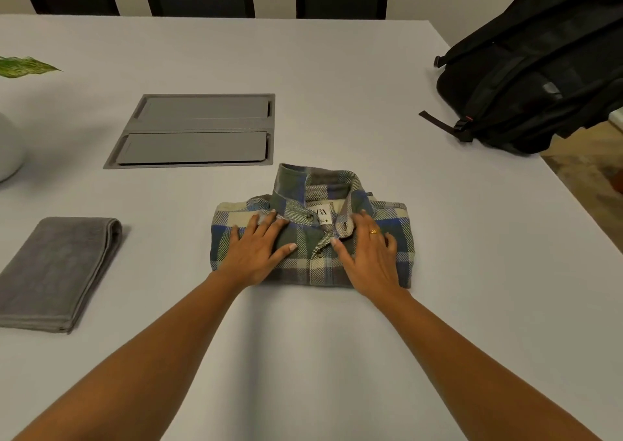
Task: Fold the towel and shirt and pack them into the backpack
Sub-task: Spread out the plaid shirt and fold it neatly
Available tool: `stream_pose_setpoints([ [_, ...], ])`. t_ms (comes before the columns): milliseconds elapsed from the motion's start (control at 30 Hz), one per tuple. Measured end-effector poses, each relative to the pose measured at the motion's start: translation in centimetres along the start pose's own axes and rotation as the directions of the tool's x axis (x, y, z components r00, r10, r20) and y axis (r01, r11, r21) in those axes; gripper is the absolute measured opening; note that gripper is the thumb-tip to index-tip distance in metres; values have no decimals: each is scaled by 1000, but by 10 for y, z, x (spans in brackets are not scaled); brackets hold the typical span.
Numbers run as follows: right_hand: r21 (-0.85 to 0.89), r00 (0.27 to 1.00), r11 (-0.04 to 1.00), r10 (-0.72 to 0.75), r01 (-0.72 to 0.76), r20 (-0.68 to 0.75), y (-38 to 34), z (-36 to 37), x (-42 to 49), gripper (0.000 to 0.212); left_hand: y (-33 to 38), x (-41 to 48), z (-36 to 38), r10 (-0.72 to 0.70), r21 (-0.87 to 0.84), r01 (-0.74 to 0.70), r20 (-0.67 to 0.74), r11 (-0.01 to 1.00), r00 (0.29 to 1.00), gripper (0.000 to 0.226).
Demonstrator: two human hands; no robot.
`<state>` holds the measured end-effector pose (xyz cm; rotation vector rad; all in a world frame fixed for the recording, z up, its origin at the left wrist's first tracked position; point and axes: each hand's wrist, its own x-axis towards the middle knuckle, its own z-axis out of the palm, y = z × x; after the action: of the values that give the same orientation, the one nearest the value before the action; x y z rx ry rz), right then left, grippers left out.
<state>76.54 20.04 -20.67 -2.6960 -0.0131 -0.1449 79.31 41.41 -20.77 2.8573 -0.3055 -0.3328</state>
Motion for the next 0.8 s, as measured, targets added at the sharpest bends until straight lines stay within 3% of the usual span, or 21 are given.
stream_pose_setpoints([
  [67, -153, 989, 988, 27, -5, 143, 0, 5, 2, 96, 0, 1, 2, -5, -15, 6, 14, 1000, 1000, 112],
  [167, -235, 975, 971, 23, 30, 220, 6, 9, 6, 113, 1, -1, 5, -31, -28, 31, 10, 999, 999, 95],
  [267, -227, 969, 973, 9, 49, 247, 12, 10, 6, 111, 6, -9, 10, -60, -13, 60, 1, 998, 998, 83],
  [433, -212, 965, 972, -48, 105, 256, 19, 9, -2, 112, 12, -35, 25, -109, -19, 108, -30, 994, 994, 114],
  [667, -189, 957, 971, -92, 148, 275, 26, 4, -30, 107, 19, -72, 36, -116, 17, 116, 10, 993, 993, 116],
  [800, -181, 963, 977, -61, 111, 261, 22, 1, -43, 108, 22, -74, 24, -92, -149, 90, -8, 985, 996, 104],
])
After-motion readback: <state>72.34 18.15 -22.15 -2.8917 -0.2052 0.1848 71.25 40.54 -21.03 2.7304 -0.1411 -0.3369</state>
